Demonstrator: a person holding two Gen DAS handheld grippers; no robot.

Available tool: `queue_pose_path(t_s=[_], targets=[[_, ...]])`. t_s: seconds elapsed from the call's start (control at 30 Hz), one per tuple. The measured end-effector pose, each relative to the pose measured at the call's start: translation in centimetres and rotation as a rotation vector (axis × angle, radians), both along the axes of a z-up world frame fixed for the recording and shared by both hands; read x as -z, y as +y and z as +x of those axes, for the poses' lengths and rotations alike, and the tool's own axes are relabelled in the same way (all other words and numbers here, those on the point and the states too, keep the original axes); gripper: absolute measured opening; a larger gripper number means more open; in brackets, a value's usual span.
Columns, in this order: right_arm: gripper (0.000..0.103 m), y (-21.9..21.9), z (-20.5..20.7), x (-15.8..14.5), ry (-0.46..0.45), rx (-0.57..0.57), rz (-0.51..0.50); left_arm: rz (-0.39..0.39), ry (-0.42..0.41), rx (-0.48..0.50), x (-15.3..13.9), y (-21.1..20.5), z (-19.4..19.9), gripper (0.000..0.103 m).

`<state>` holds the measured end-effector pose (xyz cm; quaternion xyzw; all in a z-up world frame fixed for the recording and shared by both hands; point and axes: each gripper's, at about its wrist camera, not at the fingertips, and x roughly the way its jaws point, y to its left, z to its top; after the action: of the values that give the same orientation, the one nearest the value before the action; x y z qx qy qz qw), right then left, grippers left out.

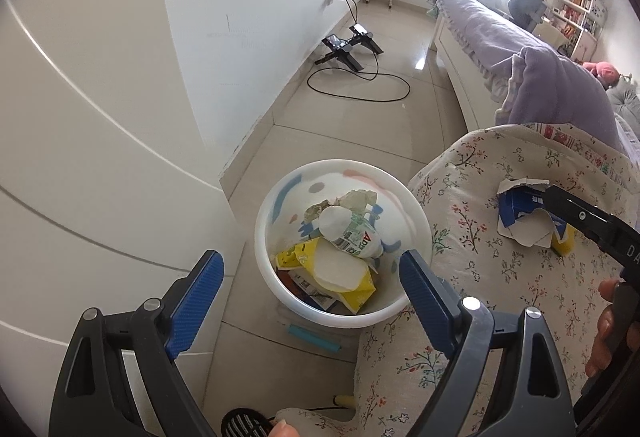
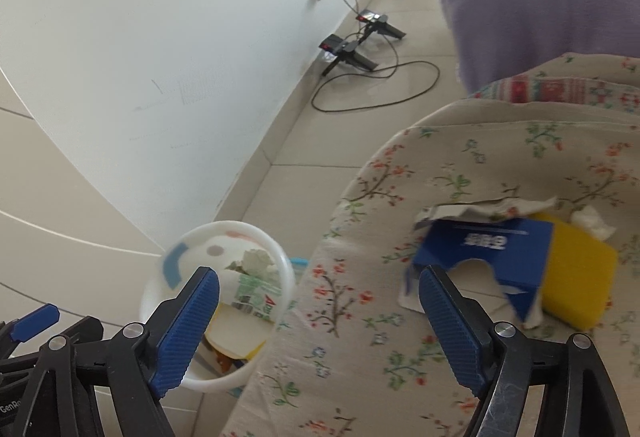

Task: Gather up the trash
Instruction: 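Move the right tool to the yellow sponge and grasp it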

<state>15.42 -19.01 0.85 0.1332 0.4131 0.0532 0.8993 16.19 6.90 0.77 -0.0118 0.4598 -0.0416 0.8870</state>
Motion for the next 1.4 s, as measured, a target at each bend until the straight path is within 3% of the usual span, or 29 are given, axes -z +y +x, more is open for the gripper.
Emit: queue_pose_path(t_s=[0.17, 0.3, 0.53, 1.17, 1.3, 1.4], targets=[[0.087, -2.3, -1.0, -0.3, 0.007, 0.034, -0.025, -0.006, 0.005, 0.025, -0.1, -1.3, -0.1, 0.091], [0.089, -4.7, -1.5, -0.1, 0.024, 0.071, -0.039, -0.022, 0.027, 0.039, 0.4, -2.5, -0.1, 0.101], [0.090, -9.5, -2.0, 1.0, 0.086, 0.150, -0.073, -0.028, 0.042, 0.066, 0.7, -5.0, 0.4, 0.101], [0.090, -16.7, 0.0, 5.5, 0.228, 0.334, 0.017, -0.075, 0.119, 0.116, 2.8, -11.3, 3.1, 0.101], [0.078, -16.4, 1.0, 6.6, 0.248, 0.314, 0.042, -0.080, 0.129, 0.125, 3.2, -12.6, 3.5, 0.101], [0.059, -16.2, 1.4, 7.3, 0.256, 0.302, 0.093, -0.085, 0.130, 0.126, 3.3, -13.4, 3.8, 0.101]])
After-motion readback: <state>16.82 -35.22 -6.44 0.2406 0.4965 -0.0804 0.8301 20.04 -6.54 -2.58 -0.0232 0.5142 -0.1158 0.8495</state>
